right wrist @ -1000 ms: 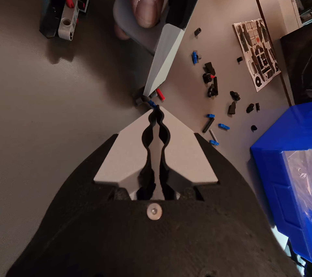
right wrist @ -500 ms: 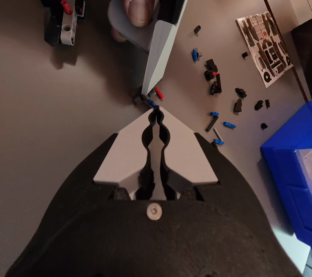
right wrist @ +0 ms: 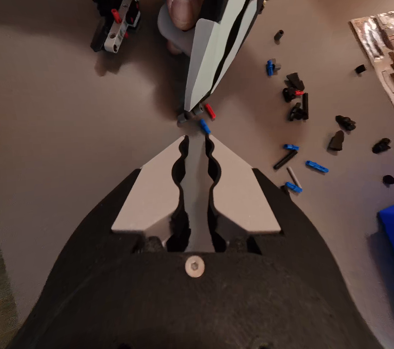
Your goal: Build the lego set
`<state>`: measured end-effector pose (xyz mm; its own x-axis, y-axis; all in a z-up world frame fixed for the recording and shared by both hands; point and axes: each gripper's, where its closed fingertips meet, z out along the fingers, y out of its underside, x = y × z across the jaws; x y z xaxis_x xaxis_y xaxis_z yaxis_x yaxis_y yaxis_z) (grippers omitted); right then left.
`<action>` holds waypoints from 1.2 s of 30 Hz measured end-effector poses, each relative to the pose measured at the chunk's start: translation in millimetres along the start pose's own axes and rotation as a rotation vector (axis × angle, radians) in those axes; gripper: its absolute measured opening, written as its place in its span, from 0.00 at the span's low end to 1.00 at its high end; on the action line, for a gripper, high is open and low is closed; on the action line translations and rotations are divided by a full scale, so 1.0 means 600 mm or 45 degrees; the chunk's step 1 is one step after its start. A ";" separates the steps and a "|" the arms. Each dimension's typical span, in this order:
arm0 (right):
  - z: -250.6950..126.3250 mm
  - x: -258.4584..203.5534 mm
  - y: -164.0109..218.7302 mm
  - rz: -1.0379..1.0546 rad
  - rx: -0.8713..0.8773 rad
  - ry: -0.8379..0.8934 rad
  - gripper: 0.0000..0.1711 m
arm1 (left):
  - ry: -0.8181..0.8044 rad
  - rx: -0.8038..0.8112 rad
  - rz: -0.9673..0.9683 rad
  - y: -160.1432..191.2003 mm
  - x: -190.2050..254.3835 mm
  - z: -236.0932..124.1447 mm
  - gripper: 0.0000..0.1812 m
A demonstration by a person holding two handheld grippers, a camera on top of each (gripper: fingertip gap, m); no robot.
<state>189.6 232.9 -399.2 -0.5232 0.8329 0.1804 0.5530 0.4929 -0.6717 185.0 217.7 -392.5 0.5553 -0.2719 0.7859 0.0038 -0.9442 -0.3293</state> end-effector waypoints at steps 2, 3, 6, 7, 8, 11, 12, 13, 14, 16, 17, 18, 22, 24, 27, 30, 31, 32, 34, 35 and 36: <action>0.000 -0.006 -0.003 0.039 0.020 -0.050 0.07 | 0.002 -0.001 0.005 -0.001 0.000 0.001 0.02; 0.001 -0.003 -0.001 0.049 0.015 -0.041 0.07 | 0.006 -0.005 0.008 -0.001 0.001 0.001 0.02; -0.003 0.004 -0.001 0.054 0.027 -0.023 0.07 | 0.012 -0.013 0.009 0.000 0.001 0.001 0.02; -0.006 0.009 -0.002 0.057 0.032 -0.015 0.07 | 0.012 -0.012 0.010 -0.001 0.001 0.001 0.02; -0.009 0.015 -0.003 0.069 0.036 -0.011 0.07 | 0.012 -0.013 0.011 0.000 0.001 0.001 0.02; -0.004 0.025 0.001 0.102 0.016 -0.030 0.09 | -0.003 -0.018 0.022 0.001 -0.001 -0.003 0.02; 0.000 0.027 0.001 0.108 0.016 -0.044 0.10 | -0.008 -0.015 0.027 0.001 0.000 -0.006 0.02; 0.004 0.028 0.001 0.115 0.013 -0.061 0.10 | -0.010 -0.007 0.030 0.000 0.001 -0.009 0.02; 0.007 0.029 0.001 0.107 0.012 -0.078 0.10 | -0.017 0.001 0.033 0.000 0.001 -0.011 0.02; 0.012 0.034 -0.002 0.090 0.010 -0.116 0.10 | -0.037 0.007 0.039 0.001 0.000 -0.015 0.02; 0.014 0.035 -0.003 0.073 0.001 -0.142 0.10 | -0.036 0.010 0.038 0.002 0.000 -0.016 0.02; 0.015 0.038 -0.003 0.042 -0.013 -0.162 0.10 | -0.037 0.012 0.036 0.004 0.000 -0.016 0.02; 0.019 0.035 -0.006 -0.056 -0.036 -0.330 0.10 | -0.038 0.020 0.030 0.009 -0.003 -0.016 0.02; 0.020 0.032 -0.006 -0.083 -0.058 -0.415 0.09 | -0.033 0.024 0.032 0.010 -0.002 -0.017 0.02; 0.018 0.033 -0.003 -0.115 -0.104 -0.491 0.06 | -0.033 0.032 0.037 0.010 -0.001 -0.019 0.02; 0.019 0.034 -0.003 -0.116 -0.110 -0.527 0.01 | -0.035 0.036 0.042 0.011 -0.002 -0.021 0.02; 0.019 0.031 -0.003 -0.110 -0.103 -0.542 0.00 | -0.032 0.039 0.043 0.011 -0.001 -0.022 0.02; 0.019 0.029 -0.004 -0.109 -0.095 -0.550 0.00 | -0.034 0.041 0.045 0.011 -0.001 -0.023 0.02; 0.019 0.027 -0.005 -0.104 -0.085 -0.545 0.00 | -0.031 0.042 0.047 0.012 -0.001 -0.023 0.02; 0.018 0.028 -0.004 -0.091 -0.090 -0.542 0.00 | -0.032 0.042 0.047 0.012 -0.002 -0.023 0.02; 0.017 0.026 -0.004 -0.071 -0.096 -0.550 0.03 | -0.034 0.040 0.047 0.013 -0.002 -0.023 0.02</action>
<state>173.5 242.2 -402.2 -0.7675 0.6310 -0.1126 0.5538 0.5644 -0.6121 172.9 208.0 -389.2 0.5775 -0.3006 0.7590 0.0088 -0.9274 -0.3740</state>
